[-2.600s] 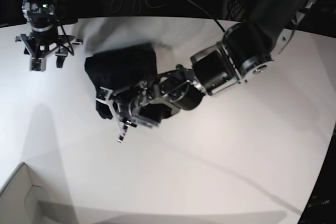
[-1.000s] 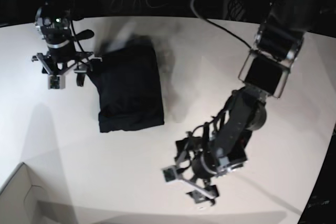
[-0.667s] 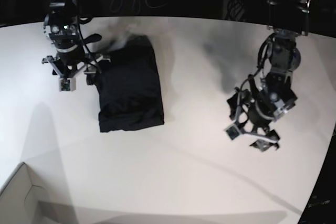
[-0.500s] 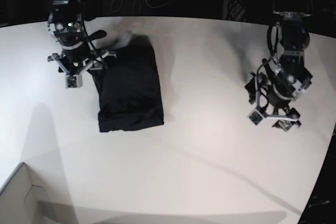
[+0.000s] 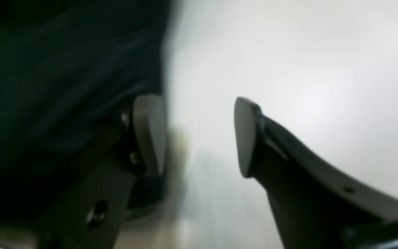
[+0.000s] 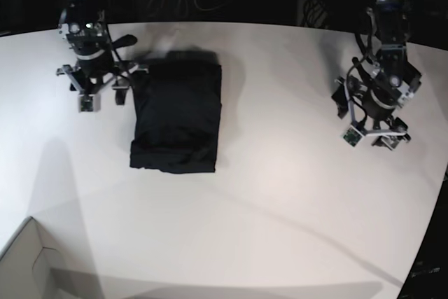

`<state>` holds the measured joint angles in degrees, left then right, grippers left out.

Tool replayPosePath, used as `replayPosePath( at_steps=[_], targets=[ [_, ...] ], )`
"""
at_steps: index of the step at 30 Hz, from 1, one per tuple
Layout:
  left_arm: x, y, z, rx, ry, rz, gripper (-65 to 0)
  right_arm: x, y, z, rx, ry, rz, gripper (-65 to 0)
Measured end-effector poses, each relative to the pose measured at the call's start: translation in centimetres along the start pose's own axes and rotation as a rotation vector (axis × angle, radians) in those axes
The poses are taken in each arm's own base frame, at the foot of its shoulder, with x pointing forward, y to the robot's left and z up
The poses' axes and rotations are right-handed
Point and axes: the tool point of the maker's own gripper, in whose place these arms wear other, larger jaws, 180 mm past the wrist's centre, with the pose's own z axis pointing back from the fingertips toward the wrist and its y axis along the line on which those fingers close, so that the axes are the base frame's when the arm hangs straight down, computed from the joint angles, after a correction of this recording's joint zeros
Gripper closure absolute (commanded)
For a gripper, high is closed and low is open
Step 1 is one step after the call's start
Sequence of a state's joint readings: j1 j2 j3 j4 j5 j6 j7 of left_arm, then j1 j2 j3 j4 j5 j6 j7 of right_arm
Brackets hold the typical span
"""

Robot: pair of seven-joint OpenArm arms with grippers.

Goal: Layout the t-shirt on the table in an organized manner, then fold the t-shirt properly

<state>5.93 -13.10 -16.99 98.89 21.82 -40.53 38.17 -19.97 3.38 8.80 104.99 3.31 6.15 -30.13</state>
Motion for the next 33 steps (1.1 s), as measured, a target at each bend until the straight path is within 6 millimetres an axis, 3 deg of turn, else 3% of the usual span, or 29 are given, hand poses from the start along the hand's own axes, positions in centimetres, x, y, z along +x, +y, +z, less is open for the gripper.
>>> replayPosePath(
  at_steps=[2, 3, 5, 8, 9, 12, 16, 18, 21, 29, 33],
  targets=[
    [-0.6, 0.5, 1.0, 0.028, 0.032, 0.035, -47.0, 0.9, -1.6, 0.9, -0.043, -0.027, -0.004, -28.6],
    [-0.4, 0.7, 1.4, 0.03, 0.013, 0.07, -41.9, 1.1, -2.2, 1.3, -0.061, -0.038, -0.011, -25.6],
    [-0.3, 1.5, 2.6, 0.045, 0.001, 0.137, -27.9, 0.8, -3.6, 2.1, -0.107, -0.037, -0.047, -16.1],
    [-2.0, 3.7, 4.5, 0.128, 0.054, 0.248, -6.8, -0.6, -6.1, 3.5, -0.19, -0.017, -0.106, 0.0],
    [-2.8, 4.2, 5.2, 0.154, 0.082, 0.276, -1.0, -1.3, -7.0, 4.0, -0.224, -0.003, -0.121, 0.0],
    [-4.8, 5.0, 6.8, 0.213, 0.149, 0.342, -1.7, -3.7, -9.3, 5.7, -0.305, 0.048, -0.158, 0.0],
    [-7.5, 3.6, 8.0, 0.213, 0.187, 0.412, 0.0, -5.8, -11.2, 7.5, -0.326, 0.097, -0.137, 0.0],
    [-9.7, 2.3, 8.7, 0.207, 0.241, 0.434, -0.1, -6.6, -12.0, 8.4, -0.33, 0.113, -0.126, 0.0],
    [-11.1, 0.0, 9.2, 0.177, 0.242, 0.453, -0.1, -8.5, -12.9, 9.4, -0.296, 0.155, -0.109, 0.0],
    [-14.6, -7.6, 11.0, 0.054, 0.276, 0.526, -0.1, -17.5, -15.0, 11.6, -0.264, 0.364, -0.18, 0.0],
    [-16.5, -10.3, 12.1, 0.005, 0.329, 0.545, -0.1, -20.8, -15.6, 12.7, -0.269, 0.448, -0.21, 0.0]
  ],
)
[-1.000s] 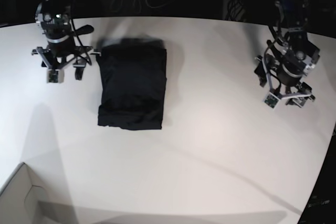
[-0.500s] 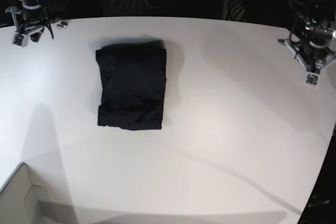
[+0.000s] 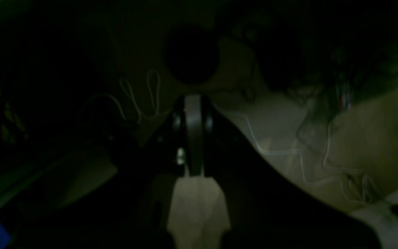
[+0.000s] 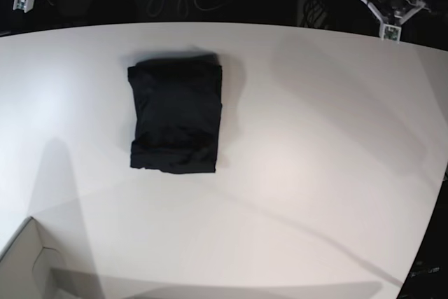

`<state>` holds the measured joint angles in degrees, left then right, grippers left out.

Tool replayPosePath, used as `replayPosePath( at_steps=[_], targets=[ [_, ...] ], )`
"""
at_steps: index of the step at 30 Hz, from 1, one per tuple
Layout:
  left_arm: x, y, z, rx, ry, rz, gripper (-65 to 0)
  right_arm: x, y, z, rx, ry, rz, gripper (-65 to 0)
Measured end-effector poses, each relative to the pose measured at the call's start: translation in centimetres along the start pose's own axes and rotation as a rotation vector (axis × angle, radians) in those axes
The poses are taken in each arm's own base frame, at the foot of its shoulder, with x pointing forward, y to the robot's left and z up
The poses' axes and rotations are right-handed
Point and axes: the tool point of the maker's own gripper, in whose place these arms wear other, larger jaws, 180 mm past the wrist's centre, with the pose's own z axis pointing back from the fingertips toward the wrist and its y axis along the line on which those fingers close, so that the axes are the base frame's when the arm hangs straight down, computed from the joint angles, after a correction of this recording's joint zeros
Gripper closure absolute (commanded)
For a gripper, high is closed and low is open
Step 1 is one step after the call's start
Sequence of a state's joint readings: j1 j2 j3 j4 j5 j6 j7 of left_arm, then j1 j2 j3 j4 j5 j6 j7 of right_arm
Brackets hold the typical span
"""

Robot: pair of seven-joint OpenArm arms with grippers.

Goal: Layout the t-shirt on the table in an organized manner, then fold the t-shirt properly

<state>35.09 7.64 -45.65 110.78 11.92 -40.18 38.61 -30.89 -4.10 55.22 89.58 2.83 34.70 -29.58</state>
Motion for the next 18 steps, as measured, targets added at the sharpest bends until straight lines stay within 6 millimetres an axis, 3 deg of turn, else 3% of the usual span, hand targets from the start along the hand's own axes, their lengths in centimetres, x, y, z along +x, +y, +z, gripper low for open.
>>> replayPosePath(
  at_steps=[5, 10, 15, 18],
  targets=[
    [-5.3, -1.7, -1.7, -0.078, 0.138, 0.046, -0.1, -1.9, 0.1, -0.7, 0.023, -0.024, -0.05, 0.0],
    [-11.4, -4.0, -5.6, -0.187, 0.293, 0.154, -0.1, -8.1, 1.0, -2.1, 0.059, 0.097, -0.148, 0.0],
    [-13.7, -6.0, -10.2, -0.266, 0.238, 0.372, -0.1, -13.4, 2.3, -3.5, 0.093, 0.121, -0.258, 0.0],
    [-15.6, -7.0, -11.7, -0.311, 0.256, 0.457, -0.1, -16.1, 5.3, -4.3, 0.152, 0.132, -0.276, 0.0]
  ],
)
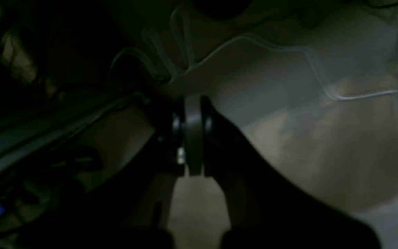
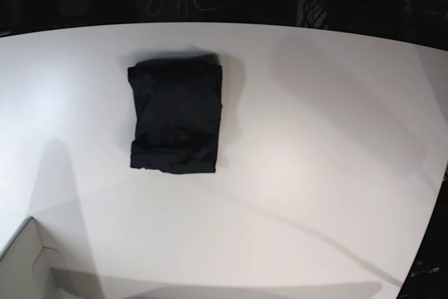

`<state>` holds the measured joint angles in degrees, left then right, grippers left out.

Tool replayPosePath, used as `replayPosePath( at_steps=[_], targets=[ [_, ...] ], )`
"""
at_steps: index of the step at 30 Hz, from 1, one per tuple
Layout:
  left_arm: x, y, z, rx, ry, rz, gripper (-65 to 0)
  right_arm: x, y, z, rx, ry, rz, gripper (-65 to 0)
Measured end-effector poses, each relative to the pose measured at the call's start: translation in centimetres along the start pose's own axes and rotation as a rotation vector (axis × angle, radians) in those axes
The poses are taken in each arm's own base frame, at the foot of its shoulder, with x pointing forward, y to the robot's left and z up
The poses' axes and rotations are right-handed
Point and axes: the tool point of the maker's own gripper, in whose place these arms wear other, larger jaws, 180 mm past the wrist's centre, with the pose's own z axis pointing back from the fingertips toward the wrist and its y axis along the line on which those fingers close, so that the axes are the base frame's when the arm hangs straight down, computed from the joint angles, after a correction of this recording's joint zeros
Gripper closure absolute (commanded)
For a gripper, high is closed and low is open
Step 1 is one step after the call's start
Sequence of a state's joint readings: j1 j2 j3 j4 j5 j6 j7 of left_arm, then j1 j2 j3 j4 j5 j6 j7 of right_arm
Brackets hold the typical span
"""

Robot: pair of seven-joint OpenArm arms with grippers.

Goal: Layout the t-shirt on the table in an organized manner, then fold the t-shirt properly

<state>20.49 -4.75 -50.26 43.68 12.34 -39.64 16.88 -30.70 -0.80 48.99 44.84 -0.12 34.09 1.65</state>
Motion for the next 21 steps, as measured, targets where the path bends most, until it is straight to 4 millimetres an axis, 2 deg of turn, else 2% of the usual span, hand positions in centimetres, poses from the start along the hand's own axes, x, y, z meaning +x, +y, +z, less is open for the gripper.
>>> replayPosePath(
  at_steps=[2, 4, 7, 11, 15, 19, 21],
  targets=[
    [-0.7, 0.0, -0.9, -0.027, -0.024, 0.056, -0.1, -1.4, 1.7, -0.8, 0.036, -0.02, -0.034, 0.0],
    [-0.9, -0.1, -1.4, -0.041, -0.076, 0.108, -0.1, -2.7, 2.3, -1.2, 0.033, -0.037, -0.076, 0.0],
    [-1.2, -0.9, -1.8, -0.064, -0.152, 0.16, -0.1, -5.2, 1.7, -1.6, -0.058, -0.023, -0.079, 0.0],
    [-3.1, -3.3, -2.5, -0.11, -0.135, 0.124, -0.1, -7.3, 1.5, -2.1, -0.172, 0.002, 0.012, 0.0],
    [-5.3, -3.2, -4.1, 0.02, -0.032, -0.007, -0.1, -7.4, 1.0, -2.5, -0.292, 0.02, 0.197, 0.0],
    [-5.2, -3.7, -5.2, 0.085, 0.008, -0.119, -0.1, -6.4, 0.1, -2.2, -0.368, 0.007, 0.377, 0.0],
    [-4.8, -4.2, -5.6, 0.116, 0.0, -0.146, -0.1, -6.5, 0.4, -2.2, -0.362, 0.012, 0.429, 0.0]
  ],
)
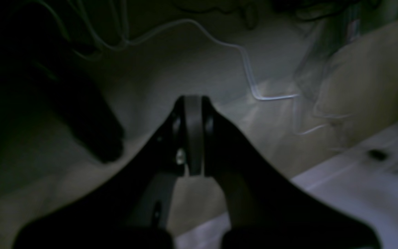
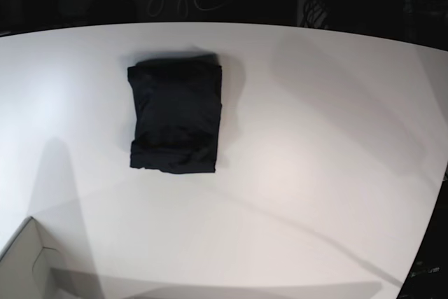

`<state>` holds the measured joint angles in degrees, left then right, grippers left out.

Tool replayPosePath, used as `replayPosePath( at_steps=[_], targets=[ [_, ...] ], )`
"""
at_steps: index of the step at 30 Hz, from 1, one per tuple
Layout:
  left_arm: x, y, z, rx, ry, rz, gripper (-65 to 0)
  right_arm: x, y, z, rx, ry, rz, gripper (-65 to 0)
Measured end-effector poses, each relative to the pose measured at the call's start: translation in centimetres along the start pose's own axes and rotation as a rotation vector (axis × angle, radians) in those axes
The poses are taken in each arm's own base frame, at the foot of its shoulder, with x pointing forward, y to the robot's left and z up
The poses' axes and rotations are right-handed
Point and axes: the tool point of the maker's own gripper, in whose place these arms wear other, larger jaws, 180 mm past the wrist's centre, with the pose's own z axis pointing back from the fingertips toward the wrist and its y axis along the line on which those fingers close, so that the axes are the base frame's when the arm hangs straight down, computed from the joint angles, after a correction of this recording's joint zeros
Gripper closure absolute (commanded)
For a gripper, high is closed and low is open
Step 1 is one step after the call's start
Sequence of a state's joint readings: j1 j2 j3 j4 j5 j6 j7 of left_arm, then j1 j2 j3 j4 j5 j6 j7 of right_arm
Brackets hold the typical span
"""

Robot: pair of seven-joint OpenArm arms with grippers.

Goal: Layout the t-shirt on the table in an organized manner, then fold the t-shirt properly

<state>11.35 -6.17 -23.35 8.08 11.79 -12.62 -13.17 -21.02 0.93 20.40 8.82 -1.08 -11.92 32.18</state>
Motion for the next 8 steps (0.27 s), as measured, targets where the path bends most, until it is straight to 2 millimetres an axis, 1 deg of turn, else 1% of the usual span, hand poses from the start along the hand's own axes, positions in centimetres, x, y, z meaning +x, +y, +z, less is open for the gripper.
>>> replayPosePath(
  at_steps=[4, 6, 8],
  targets=[
    [0.1, -1.3, -0.4, -0.009, 0.017, -0.007, -0.1, 0.3, 1.1, 0.0, 0.038, -0.01, 0.044, 0.0],
    [0.8, -1.2, -0.6, 0.001, 0.003, -0.01, -0.1, 0.8, 1.4, -0.3, 0.047, -0.014, 0.055, 0.0],
    [1.7, -1.3, -0.8, 0.004, -0.012, -0.009, -0.1, 1.8, 1.7, -0.6, 0.063, -0.038, 0.078, 0.0]
  ],
)
